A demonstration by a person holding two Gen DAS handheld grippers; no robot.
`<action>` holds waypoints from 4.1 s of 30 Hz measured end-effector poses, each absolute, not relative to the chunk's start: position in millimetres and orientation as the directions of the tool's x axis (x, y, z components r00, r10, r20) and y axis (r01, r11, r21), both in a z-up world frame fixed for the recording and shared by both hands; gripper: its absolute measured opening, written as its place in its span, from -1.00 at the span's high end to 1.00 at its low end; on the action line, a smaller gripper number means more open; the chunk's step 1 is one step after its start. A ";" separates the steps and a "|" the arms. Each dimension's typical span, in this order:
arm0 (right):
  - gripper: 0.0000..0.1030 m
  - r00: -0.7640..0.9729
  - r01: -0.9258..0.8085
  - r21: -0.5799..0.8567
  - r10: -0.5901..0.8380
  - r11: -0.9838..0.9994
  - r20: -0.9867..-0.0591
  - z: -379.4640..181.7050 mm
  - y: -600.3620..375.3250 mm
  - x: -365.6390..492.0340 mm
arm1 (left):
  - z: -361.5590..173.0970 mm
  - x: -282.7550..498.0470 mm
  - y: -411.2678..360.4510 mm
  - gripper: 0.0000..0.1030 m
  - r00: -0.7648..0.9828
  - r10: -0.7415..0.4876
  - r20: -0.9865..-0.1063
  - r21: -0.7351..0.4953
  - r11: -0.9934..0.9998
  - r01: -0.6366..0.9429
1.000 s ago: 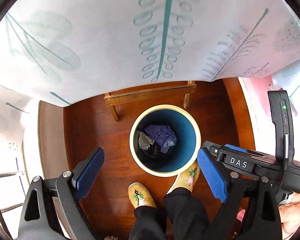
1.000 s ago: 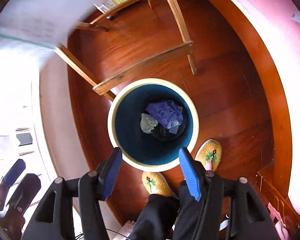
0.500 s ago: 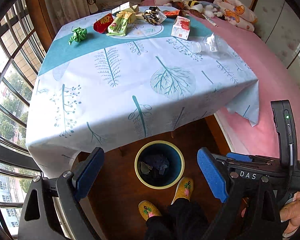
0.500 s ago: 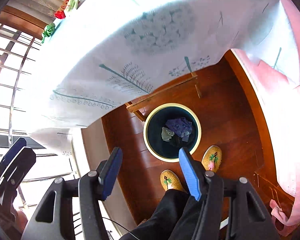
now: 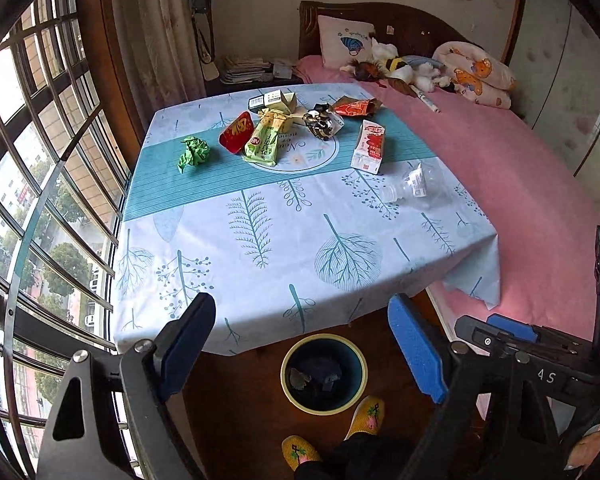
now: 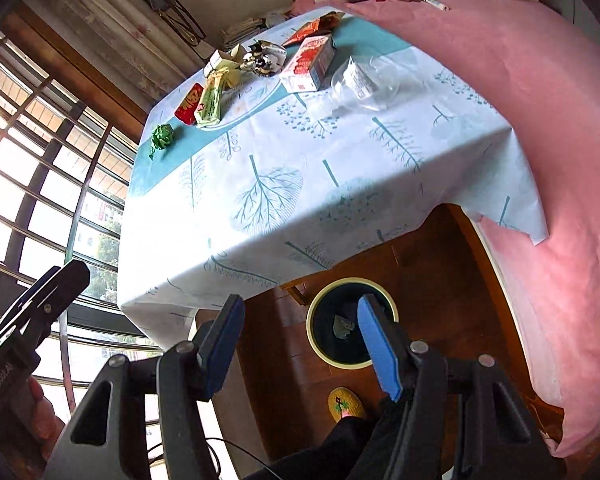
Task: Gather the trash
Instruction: 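Raise both open tools back toward the table, then grasp the clear plastic bottle with the right tool, then grasp the strawberry milk carton with the left tool while the right tool holds the bottle, then carry the carton and bottle off the table toward the bin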
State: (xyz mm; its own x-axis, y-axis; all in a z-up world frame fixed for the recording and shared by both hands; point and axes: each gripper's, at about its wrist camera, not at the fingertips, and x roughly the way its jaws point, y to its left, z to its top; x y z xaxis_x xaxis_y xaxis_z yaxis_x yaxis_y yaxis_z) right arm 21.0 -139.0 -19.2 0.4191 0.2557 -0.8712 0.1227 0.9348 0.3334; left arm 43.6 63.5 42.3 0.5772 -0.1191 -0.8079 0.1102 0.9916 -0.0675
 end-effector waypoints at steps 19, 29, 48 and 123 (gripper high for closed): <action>-0.15 0.476 0.207 0.327 0.197 0.922 -0.857 13.1 -170.1 75.2 | 59.2 71.5 52.4 -0.69 0.603 -0.151 -0.783 -0.068 0.985 0.158; -0.46 0.427 0.340 0.404 0.244 0.849 -0.871 -24.5 -203.3 181.8 | 46.9 145.3 37.8 -0.69 0.586 -0.066 -0.808 -0.015 0.996 0.092; -0.50 0.160 0.311 0.245 0.204 0.918 -0.966 -113.0 -225.6 337.1 | 4.6 295.1 -35.4 -0.69 0.460 0.002 -0.888 0.006 1.000 0.008; 0.32 0.147 -0.032 0.399 0.399 0.916 -0.905 -76.7 -100.0 81.5 | -30.8 68.7 80.6 0.04 0.328 -0.157 -0.932 -0.161 0.987 0.013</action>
State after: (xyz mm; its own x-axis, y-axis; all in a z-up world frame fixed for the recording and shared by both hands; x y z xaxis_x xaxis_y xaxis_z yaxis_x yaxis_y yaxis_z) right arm 81.5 -100.0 -76.7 0.1466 0.3995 -0.9049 -0.0320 0.9163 0.3993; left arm 68.7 80.6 -30.8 0.3278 -0.1568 -0.9316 0.0133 0.9868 -0.1614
